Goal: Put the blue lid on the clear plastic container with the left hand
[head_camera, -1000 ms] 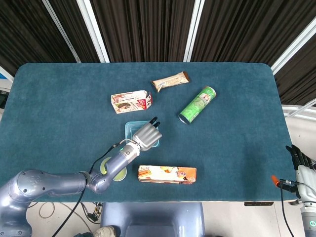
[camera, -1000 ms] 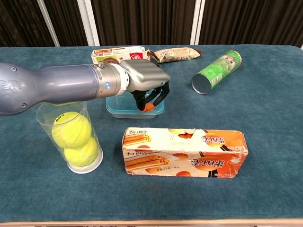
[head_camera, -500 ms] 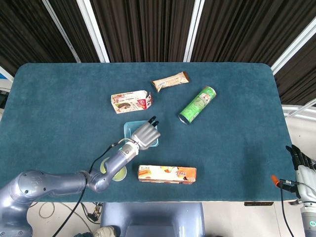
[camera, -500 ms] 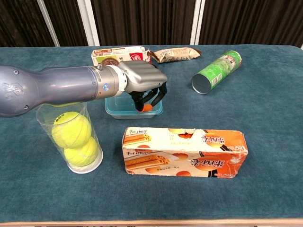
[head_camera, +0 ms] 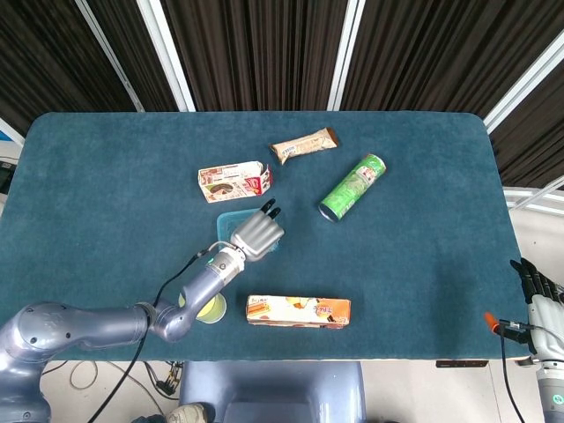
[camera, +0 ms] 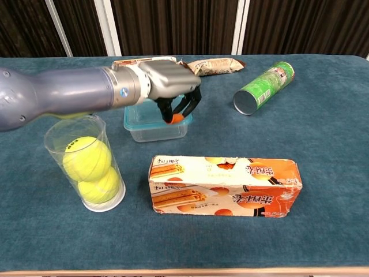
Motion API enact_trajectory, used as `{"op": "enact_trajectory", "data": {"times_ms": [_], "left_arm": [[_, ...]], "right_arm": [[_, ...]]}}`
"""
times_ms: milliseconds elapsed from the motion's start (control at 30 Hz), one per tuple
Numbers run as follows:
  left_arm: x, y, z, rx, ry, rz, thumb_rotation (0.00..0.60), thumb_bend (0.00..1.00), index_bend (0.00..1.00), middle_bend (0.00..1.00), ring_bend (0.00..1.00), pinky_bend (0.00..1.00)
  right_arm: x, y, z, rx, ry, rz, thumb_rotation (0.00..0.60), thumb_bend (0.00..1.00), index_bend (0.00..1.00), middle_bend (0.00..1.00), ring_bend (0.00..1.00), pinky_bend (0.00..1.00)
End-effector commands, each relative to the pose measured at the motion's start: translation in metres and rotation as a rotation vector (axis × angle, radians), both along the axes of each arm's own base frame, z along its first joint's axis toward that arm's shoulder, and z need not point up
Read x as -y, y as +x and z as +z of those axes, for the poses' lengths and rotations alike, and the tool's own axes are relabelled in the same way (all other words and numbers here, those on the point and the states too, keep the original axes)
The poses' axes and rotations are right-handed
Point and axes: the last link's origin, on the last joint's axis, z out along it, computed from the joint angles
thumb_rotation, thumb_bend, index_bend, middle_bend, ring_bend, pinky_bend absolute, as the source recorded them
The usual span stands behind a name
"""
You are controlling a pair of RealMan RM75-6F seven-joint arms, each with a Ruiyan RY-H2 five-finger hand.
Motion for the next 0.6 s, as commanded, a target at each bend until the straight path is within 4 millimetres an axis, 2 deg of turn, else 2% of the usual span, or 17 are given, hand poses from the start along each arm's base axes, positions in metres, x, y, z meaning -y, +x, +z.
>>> {"op": "enact_trajectory", "data": {"times_ms": [33, 133, 233, 333, 433, 600], "left_arm": [[-0.003, 0.009, 0.022, 0.061, 0.037, 0.0, 0.6, 0.48, 0.5, 0.47, 0.12, 0.06], [-0.003, 0.011, 0.039, 0.089, 0.058, 0.001, 0.6, 0.37, 0.28, 0.26, 0.06, 0.05], [0.0, 0.009, 0.059, 0.109, 0.08, 0.006, 0.6, 0.3, 0.17, 0.14, 0.01, 0.06], [0.007, 0.001, 0.087, 0.166, 0.118, 0.05, 0.6, 0.28, 0.12, 0.09, 0.0, 0.07], [0.023, -0.021, 0.123, 0.225, 0.174, 0.126, 0.6, 0.27, 0.09, 0.07, 0.0, 0.07], [0.066, -0.077, 0.183, 0.26, 0.342, 0.196, 0.6, 0.27, 0.06, 0.07, 0.0, 0.07]], "right_arm": [[0.0, 0.0, 0.0, -0.001, 0.0, 0.001, 0.6, 0.29, 0.1, 0.0, 0.0, 0.0], [0.0, 0.0, 0.0, -0.004, -0.001, 0.002, 0.6, 0.29, 0.1, 0.0, 0.0, 0.0], [0.0, 0.0, 0.0, -0.007, -0.004, 0.003, 0.6, 0.29, 0.1, 0.0, 0.0, 0.0], [0.001, 0.0, 0.001, -0.015, -0.009, 0.009, 0.6, 0.29, 0.1, 0.0, 0.0, 0.0], [0.0, 0.001, 0.001, -0.024, -0.008, 0.019, 0.6, 0.29, 0.1, 0.0, 0.0, 0.0], [0.001, 0.002, -0.001, -0.046, 0.005, 0.045, 0.6, 0.29, 0.1, 0.0, 0.0, 0.0]]}}
